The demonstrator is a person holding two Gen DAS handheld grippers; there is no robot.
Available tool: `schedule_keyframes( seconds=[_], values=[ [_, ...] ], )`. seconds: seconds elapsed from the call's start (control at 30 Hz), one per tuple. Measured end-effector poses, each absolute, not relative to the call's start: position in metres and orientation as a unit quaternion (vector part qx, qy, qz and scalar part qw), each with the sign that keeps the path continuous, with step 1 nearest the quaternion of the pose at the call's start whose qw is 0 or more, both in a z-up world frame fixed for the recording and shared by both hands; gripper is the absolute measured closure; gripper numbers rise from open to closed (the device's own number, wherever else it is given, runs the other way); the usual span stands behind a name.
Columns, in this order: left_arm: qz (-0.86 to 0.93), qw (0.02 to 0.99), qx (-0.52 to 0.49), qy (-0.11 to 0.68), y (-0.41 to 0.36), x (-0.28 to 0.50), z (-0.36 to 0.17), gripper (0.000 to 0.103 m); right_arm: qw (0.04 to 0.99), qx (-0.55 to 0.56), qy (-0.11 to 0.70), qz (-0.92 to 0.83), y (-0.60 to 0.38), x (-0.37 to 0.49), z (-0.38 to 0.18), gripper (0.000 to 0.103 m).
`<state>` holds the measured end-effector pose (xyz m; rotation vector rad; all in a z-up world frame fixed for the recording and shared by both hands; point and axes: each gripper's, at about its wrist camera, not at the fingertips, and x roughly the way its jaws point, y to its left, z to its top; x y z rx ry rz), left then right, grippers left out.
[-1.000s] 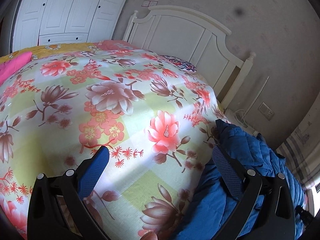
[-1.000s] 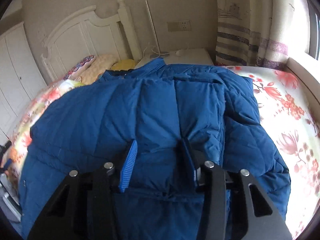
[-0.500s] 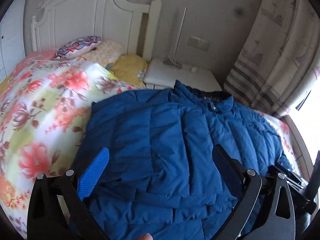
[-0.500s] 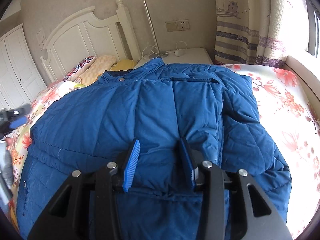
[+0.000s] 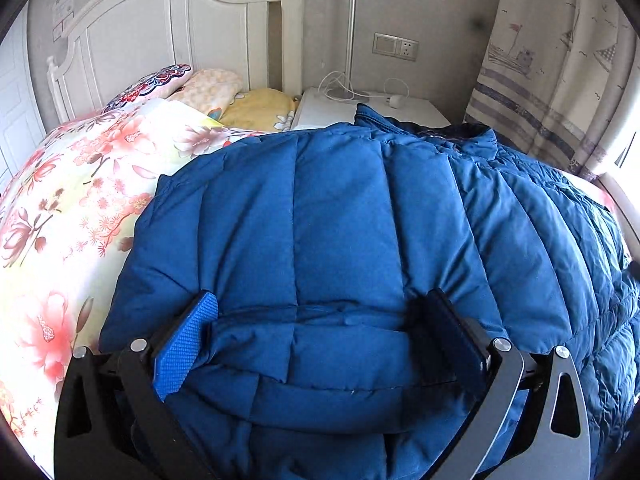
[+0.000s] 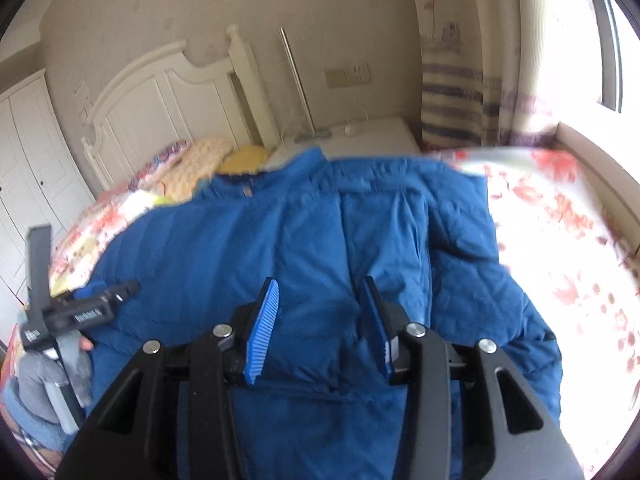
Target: Fold large clothes
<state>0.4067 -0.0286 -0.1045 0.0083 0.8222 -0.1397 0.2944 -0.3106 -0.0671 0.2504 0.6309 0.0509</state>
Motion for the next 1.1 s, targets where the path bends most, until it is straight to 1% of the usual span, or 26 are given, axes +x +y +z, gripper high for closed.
schedule_keyframes(
  seconds=[0.07,0.1,0.17,0.2,0.27,0.33,0.37,0.5,0.57,0.67,0.77,1.1],
  values=[
    [-0.068,0.914,0.004,0.399,-0.028,0.407,-0.105,0.004,0.952,0.093,0.291,0.034,-0.294,0.299,-0.048,0.059],
    [-0.068,0.914,0.004,0.399,-0.029,0.407,-0.105,0.004,0.955,0.065,0.288,0.036,-0.283,0.307,-0.039,0.054],
    [-0.068,0.915,0.003,0.399,-0.028,0.405,-0.104,0.004,0.953,0.025,0.298,0.041,-0.266,0.327,-0.033,0.05],
    [-0.068,0.915,0.003,0.399,-0.028,0.405,-0.104,0.004,0.95,0.012,0.311,0.041,-0.261,0.341,-0.035,0.05],
    [-0.067,0.915,0.004,0.399,-0.028,0.405,-0.104,0.004,0.937,-0.005,0.348,0.022,-0.256,0.374,-0.051,0.05],
    [-0.068,0.915,0.004,0.398,-0.028,0.405,-0.104,0.004,0.918,-0.018,0.395,0.003,-0.256,0.4,-0.078,0.046],
    [-0.068,0.915,0.003,0.398,-0.028,0.404,-0.104,0.004,0.917,-0.02,0.399,0.007,-0.256,0.406,-0.088,0.045],
    [-0.068,0.915,0.004,0.398,-0.028,0.404,-0.104,0.004,0.918,-0.045,0.393,-0.02,-0.245,0.403,-0.088,0.045],
    [-0.067,0.915,0.004,0.398,-0.028,0.404,-0.104,0.004,0.927,-0.053,0.369,-0.048,-0.237,0.389,-0.077,0.045],
    [-0.067,0.915,0.005,0.398,-0.028,0.403,-0.104,0.004,0.938,-0.055,0.34,-0.048,-0.232,0.367,-0.071,0.032],
    [-0.067,0.915,0.004,0.397,-0.028,0.402,-0.104,0.004,0.927,-0.081,0.363,-0.046,-0.228,0.367,-0.094,0.03],
    [-0.063,0.916,0.011,0.397,-0.029,0.403,-0.104,0.004,0.926,-0.078,0.365,-0.048,-0.227,0.365,-0.096,0.028]
  ],
)
